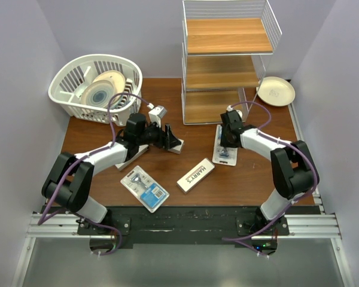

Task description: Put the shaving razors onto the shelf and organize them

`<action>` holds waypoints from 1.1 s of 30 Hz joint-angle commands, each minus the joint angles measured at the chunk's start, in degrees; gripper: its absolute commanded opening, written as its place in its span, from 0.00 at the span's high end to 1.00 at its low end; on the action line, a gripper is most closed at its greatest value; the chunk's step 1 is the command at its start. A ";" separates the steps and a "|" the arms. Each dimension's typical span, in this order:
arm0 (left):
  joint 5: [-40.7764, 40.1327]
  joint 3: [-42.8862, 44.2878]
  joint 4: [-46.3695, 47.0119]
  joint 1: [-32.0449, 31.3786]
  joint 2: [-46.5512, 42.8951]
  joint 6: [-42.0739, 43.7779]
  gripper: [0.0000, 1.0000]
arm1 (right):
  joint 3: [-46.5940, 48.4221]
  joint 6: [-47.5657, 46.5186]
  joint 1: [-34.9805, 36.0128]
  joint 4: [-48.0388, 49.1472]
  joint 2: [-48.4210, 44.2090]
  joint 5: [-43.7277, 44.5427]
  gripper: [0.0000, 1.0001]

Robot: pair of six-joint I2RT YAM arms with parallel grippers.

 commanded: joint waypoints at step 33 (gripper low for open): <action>0.83 0.45 4.01 0.45 -0.07 0.31 0.30 | 7.26 -22.69 -6.65 21.00 1.69 -3.11 0.50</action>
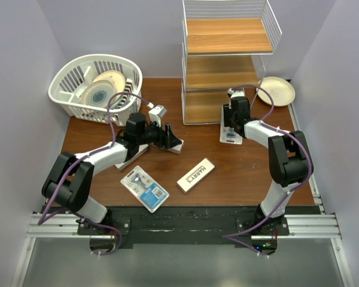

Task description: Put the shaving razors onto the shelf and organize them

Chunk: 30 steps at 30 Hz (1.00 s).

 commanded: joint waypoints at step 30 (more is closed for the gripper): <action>0.02 -4.15 4.08 1.06 -2.84 0.57 0.29 | -0.94 -50.62 0.30 -13.40 -1.69 -14.65 1.00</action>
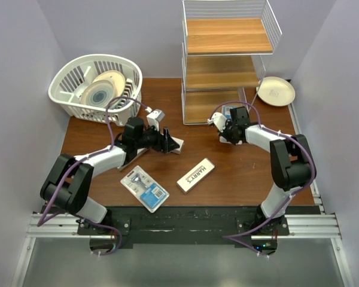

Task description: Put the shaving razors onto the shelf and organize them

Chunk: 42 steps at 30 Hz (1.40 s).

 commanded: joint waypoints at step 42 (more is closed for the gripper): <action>6.72 18.09 -57.48 1.44 -8.02 60.46 0.26 | -5.92 10.33 8.81 -13.36 -28.46 -10.94 0.51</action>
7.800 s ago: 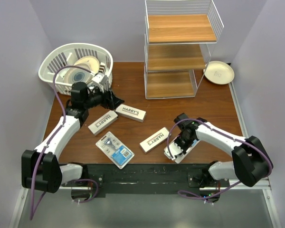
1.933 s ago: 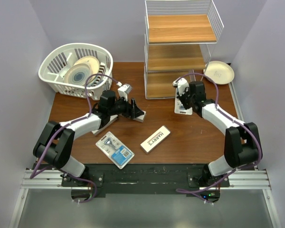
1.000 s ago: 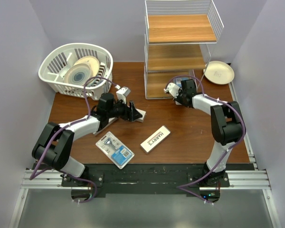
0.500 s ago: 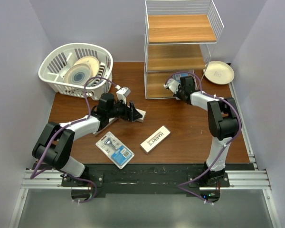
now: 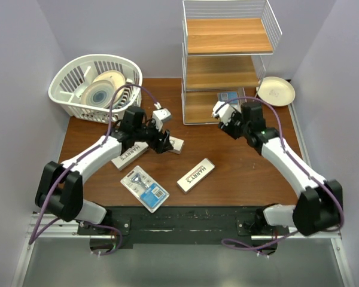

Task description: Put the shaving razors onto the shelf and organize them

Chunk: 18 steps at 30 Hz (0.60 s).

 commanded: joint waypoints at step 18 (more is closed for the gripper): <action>-4.23 -8.42 -39.14 -1.56 -9.42 75.90 0.33 | -8.76 16.12 4.86 -12.14 -11.00 -6.35 0.48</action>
